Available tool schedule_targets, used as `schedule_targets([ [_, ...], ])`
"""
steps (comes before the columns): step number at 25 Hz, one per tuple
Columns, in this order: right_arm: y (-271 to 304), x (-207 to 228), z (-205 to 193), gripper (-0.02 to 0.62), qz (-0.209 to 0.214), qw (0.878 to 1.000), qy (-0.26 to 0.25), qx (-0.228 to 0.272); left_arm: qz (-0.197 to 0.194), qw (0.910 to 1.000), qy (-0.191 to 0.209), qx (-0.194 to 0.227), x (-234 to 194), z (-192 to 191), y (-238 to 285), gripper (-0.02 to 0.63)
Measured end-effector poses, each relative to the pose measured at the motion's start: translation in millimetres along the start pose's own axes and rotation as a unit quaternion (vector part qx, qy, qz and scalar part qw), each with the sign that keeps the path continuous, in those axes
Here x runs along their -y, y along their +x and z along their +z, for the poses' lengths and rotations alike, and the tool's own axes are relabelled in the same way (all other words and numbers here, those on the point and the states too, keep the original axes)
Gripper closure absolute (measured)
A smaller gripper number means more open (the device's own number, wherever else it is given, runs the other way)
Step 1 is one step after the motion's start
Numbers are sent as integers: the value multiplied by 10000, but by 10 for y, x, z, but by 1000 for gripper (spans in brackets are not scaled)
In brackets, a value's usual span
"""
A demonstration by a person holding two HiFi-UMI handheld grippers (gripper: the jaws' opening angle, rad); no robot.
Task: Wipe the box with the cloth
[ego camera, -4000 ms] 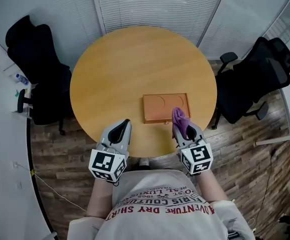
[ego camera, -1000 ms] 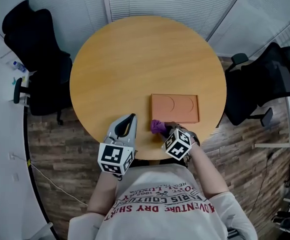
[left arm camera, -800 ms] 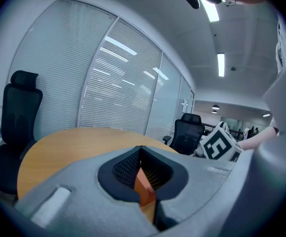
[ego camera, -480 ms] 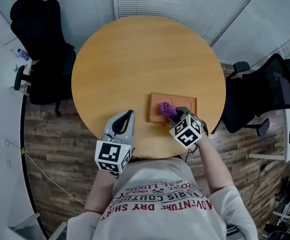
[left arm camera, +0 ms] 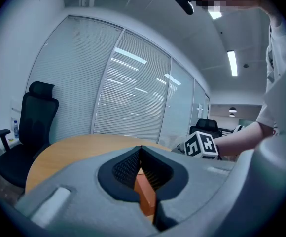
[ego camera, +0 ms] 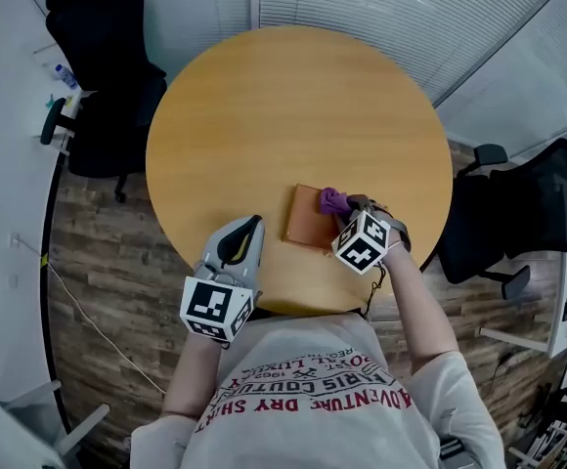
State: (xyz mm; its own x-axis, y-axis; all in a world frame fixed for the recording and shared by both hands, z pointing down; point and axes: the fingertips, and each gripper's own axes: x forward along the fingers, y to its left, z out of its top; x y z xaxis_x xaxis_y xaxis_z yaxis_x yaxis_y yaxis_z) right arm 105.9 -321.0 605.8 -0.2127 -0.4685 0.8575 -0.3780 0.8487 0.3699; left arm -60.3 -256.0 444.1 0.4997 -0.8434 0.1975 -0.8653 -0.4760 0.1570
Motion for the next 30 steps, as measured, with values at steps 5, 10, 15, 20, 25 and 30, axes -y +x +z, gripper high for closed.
schedule_targets([
  [5,213,24,-79,518,155,9997,164,-33,143,9999,-9,-72,22,-21,59,597],
  [10,255,-27,-24,518,291,9988,385,76,82,9999,52,-143,57,-17,148,597],
  [15,187,-167,-35,517,380,9986,339,139,-103,9996,95,-233,56,-43,209,597],
  [20,98,-395,-36,517,598,9973,417,129,-262,9991,135,-288,13,-41,212,597],
  [25,36,-555,-57,517,685,9963,524,44,-557,9976,232,-334,40,-49,222,597],
  [30,-47,-687,-79,517,718,9948,727,19,-811,9956,286,-383,64,-46,219,597],
])
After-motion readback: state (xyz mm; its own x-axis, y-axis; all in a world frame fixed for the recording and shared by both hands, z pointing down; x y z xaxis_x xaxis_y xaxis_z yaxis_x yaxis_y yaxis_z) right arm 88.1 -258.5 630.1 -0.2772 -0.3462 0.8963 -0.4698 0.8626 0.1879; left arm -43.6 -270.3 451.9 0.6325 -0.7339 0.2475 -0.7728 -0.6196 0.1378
